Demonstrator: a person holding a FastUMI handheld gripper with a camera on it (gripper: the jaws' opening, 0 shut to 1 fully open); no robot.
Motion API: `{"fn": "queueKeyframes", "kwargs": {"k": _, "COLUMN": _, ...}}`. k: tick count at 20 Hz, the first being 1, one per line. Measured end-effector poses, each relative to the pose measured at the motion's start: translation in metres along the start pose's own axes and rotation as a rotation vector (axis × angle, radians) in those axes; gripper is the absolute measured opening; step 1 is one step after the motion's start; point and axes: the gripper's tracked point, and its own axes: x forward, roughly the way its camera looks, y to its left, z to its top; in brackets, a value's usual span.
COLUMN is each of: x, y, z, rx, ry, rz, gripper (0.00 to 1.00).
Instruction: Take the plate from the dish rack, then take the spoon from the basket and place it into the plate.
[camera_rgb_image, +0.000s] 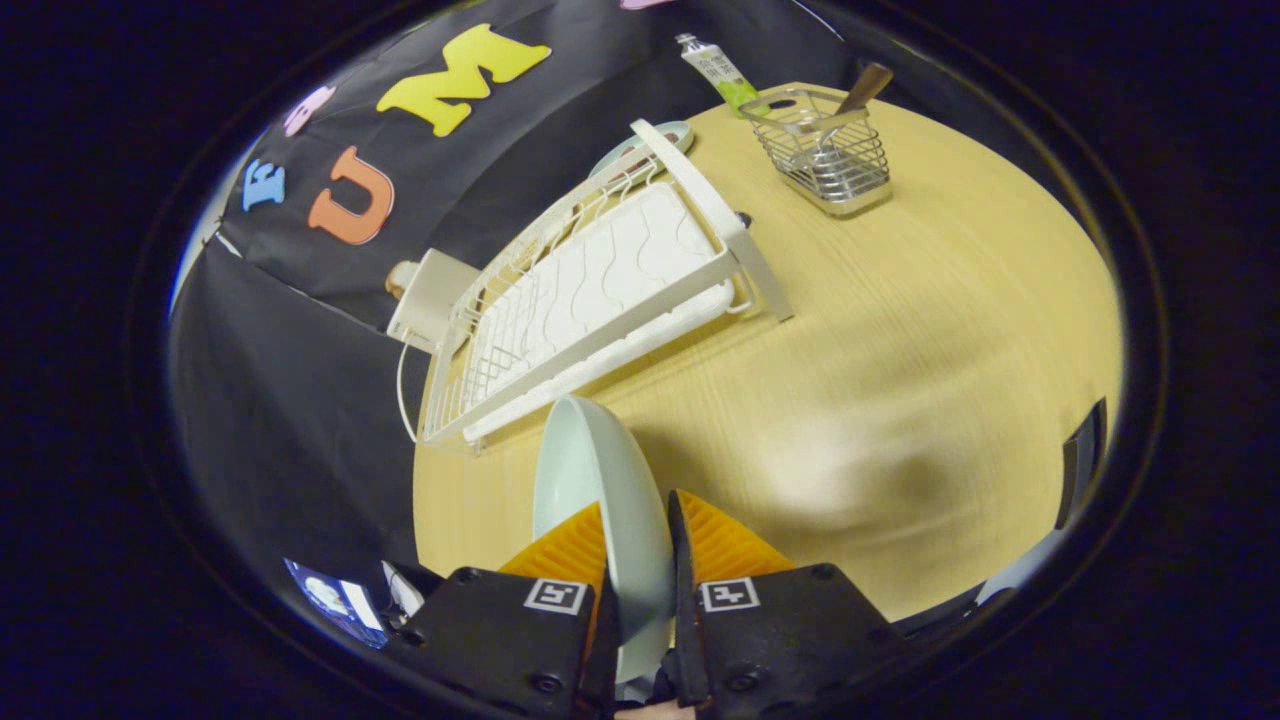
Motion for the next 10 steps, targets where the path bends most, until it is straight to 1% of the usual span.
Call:
{"fn": "queueKeyframes", "kwargs": {"k": 3, "x": 0.008, "y": -0.001, "z": 0.004, "rx": 0.007, "ry": 0.021, "rz": 0.041, "gripper": 0.28}}
{"fn": "queueKeyframes", "kwargs": {"k": 5, "x": 0.011, "y": -0.004, "z": 0.007, "rx": 0.014, "ry": 0.034, "rz": 0.059, "gripper": 0.30}}
{"fn": "queueKeyframes", "kwargs": {"k": 7, "x": 0.013, "y": -0.010, "z": 0.012, "rx": -0.003, "ry": 0.028, "rz": 0.038, "gripper": 0.31}}
{"fn": "queueKeyframes", "kwargs": {"k": 8, "x": 0.012, "y": -0.015, "z": 0.016, "rx": -0.011, "ry": 0.021, "rz": 0.023, "gripper": 0.38}}
{"fn": "queueKeyframes", "kwargs": {"k": 10, "x": 0.009, "y": -0.019, "z": 0.023, "rx": -0.033, "ry": -0.007, "rz": -0.002, "gripper": 0.43}}
